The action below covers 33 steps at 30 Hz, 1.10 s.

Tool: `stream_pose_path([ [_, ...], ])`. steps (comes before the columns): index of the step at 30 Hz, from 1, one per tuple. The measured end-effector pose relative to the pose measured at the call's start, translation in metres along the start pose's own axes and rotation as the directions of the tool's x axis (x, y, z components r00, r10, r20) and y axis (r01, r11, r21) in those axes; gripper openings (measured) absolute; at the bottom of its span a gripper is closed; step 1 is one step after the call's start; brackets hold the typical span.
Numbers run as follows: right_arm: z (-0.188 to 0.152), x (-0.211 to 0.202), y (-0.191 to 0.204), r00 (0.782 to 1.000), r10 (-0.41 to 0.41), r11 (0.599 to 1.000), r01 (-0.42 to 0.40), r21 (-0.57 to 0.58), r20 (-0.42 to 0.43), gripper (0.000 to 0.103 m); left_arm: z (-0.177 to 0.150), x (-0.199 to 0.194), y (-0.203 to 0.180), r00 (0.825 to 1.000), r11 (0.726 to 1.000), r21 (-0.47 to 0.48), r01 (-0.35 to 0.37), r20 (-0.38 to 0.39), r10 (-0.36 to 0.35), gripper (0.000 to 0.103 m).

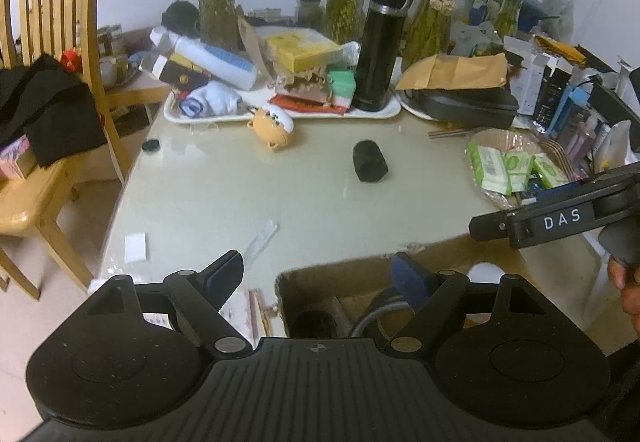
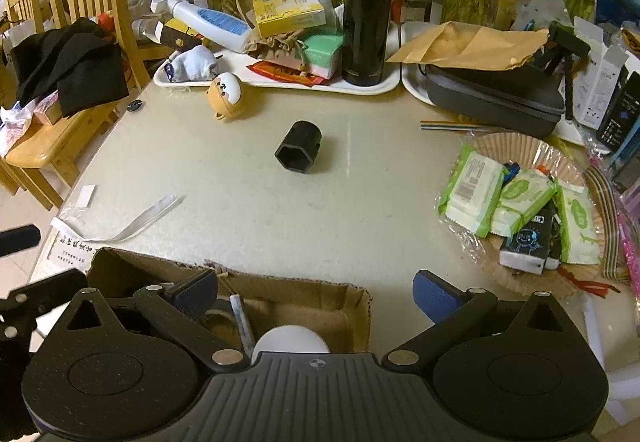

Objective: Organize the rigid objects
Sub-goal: 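Withdraw both open grippers up out of the cardboard box, then move the right gripper to the black hexagonal piece and grasp it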

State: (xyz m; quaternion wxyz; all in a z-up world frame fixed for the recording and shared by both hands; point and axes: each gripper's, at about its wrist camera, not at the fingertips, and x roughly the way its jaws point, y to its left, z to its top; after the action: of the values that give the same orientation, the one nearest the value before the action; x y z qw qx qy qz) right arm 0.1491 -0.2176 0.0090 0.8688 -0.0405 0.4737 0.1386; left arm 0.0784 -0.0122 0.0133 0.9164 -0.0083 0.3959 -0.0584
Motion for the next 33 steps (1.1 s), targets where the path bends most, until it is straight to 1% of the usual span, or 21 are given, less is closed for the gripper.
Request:
stream_pose_path([
  [9,0.007,0.003,-0.008,1.000,0.012,0.999,-0.013,0.043,0.019,0.103,0.013,0.006,0.006,0.999,1.000,0.015,0.010,0.044,-0.010,0.081],
  [13,0.011,0.005,-0.012,0.999,0.024,0.997,-0.025,0.069,0.026,0.103,0.019,0.014,0.007,0.999,1.000,0.027,-0.009,0.043,0.008,0.081],
  [20,0.019,0.020,-0.009,0.999,0.025,0.999,-0.026,0.043,0.025,0.103,0.032,0.023,0.010,0.998,0.999,0.038,-0.005,0.056,0.003,0.081],
  [25,0.026,0.030,-0.005,1.000,-0.007,1.000,0.006,0.010,0.023,0.103,0.040,0.033,0.013,0.998,0.999,0.052,-0.007,0.056,0.004,0.081],
  [33,0.040,0.049,-0.009,1.000,-0.023,0.999,0.023,0.026,0.021,0.103,0.052,0.048,0.019,0.999,0.997,0.071,-0.006,0.054,0.002,0.081],
])
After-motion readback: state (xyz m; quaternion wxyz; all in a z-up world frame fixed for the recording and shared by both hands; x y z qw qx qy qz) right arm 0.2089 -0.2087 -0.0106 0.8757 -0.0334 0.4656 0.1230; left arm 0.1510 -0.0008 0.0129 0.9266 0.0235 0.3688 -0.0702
